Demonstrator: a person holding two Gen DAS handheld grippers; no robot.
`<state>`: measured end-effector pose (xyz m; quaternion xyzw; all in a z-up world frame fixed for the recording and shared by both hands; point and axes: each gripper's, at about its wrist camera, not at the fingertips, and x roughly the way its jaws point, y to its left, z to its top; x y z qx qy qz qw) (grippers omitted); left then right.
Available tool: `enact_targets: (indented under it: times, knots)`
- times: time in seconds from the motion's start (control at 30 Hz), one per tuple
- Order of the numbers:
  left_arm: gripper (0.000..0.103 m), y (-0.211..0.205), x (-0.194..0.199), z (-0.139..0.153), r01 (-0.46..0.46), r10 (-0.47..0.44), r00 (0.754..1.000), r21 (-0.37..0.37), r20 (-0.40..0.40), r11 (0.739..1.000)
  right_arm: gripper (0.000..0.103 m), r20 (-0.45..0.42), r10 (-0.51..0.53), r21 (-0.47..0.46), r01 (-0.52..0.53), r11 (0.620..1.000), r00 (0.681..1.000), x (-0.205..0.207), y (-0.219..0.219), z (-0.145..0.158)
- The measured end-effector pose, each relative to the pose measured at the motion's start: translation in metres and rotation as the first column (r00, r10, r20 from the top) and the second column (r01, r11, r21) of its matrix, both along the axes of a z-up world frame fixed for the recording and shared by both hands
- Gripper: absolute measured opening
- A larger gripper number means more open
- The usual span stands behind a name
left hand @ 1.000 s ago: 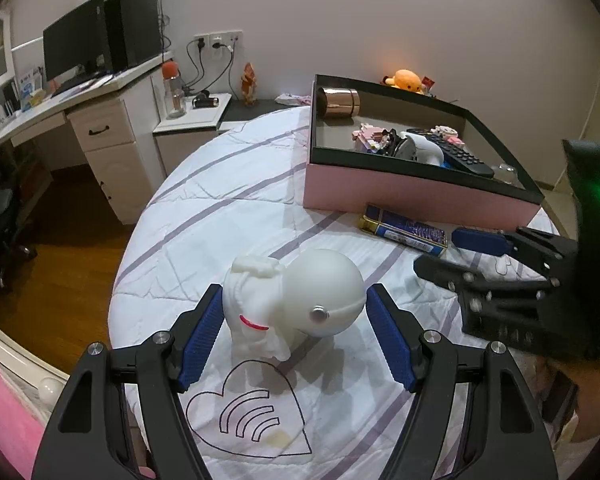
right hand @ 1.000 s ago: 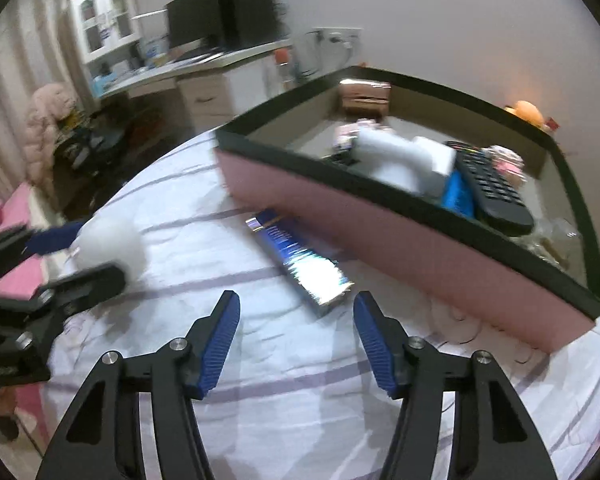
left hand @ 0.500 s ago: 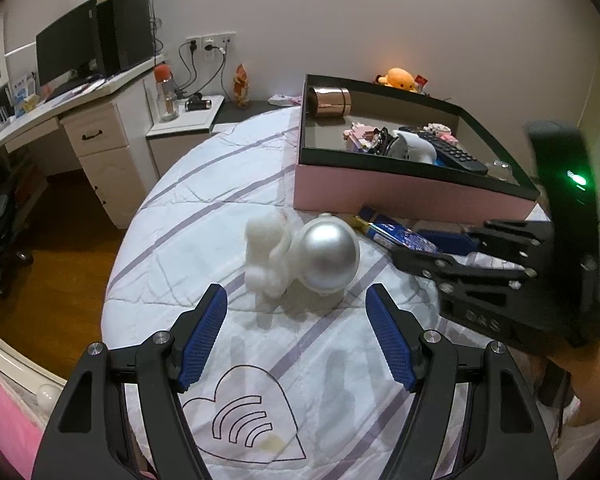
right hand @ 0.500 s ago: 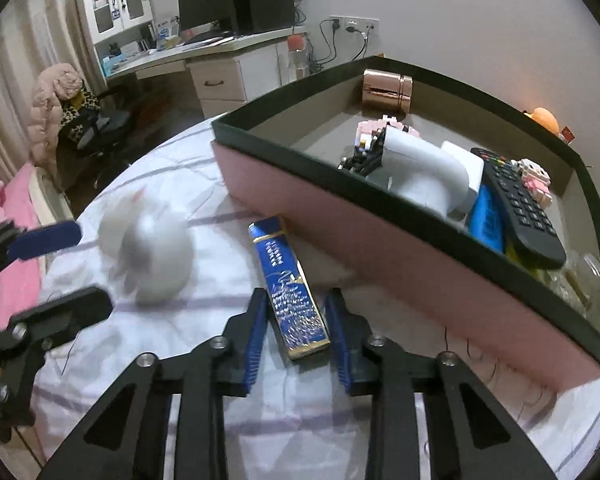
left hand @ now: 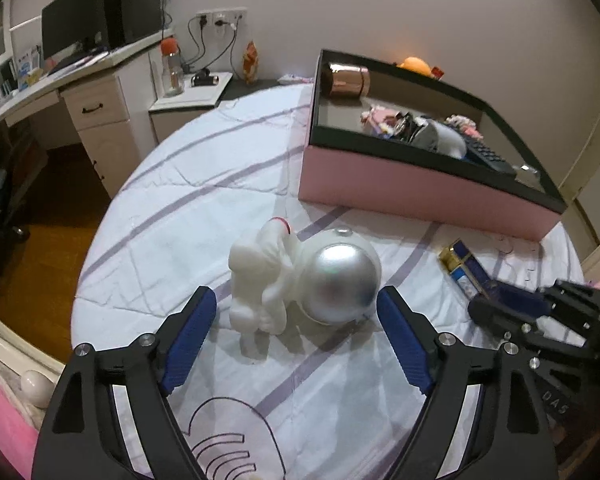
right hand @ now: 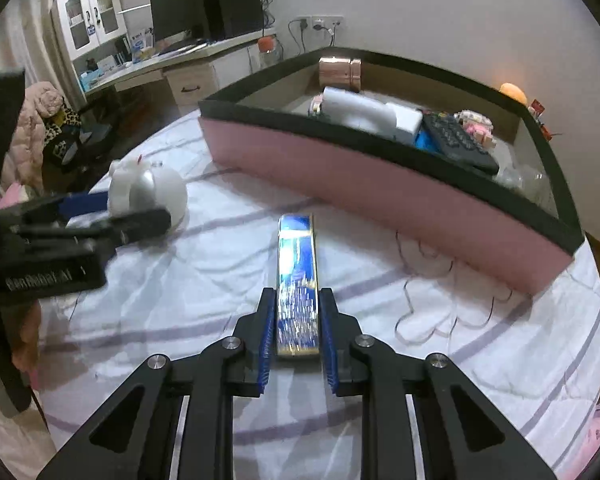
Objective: Organize rigid objects
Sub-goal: 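Close the right tool on the blue box and lift both items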
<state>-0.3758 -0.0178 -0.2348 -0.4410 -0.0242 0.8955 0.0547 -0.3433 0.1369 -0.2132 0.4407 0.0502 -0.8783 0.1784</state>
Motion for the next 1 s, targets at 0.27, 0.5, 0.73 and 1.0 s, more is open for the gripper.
enact_targets:
  times: [0.27, 0.5, 0.73, 1.0]
  knots:
    - [0.071, 0.003, -0.006, -0.003, 0.026, -0.025, 0.999, 0.045, -0.026, 0.999, 0.032, -0.011, 0.009, -0.006, -0.009, 1.000, 1.000, -0.014, -0.006, -0.002]
    - [0.071, 0.013, 0.006, 0.013, 0.059, -0.058, 0.996, 0.010, -0.072, 0.998, 0.021, -0.022, -0.002, -0.035, 0.001, 0.999, 1.000, -0.004, 0.007, 0.004]
    - [0.071, 0.018, 0.025, 0.042, 0.068, -0.070, 0.988, -0.017, -0.138, 0.998, 0.021, -0.076, -0.026, -0.079, 0.020, 0.997, 0.997, 0.016, 0.024, 0.031]
    - [0.071, 0.033, 0.044, 0.084, 0.052, -0.067, 0.969, -0.068, -0.236, 0.996, 0.021, -0.145, -0.053, -0.177, 0.027, 0.984, 0.988, 0.030, 0.044, 0.068]
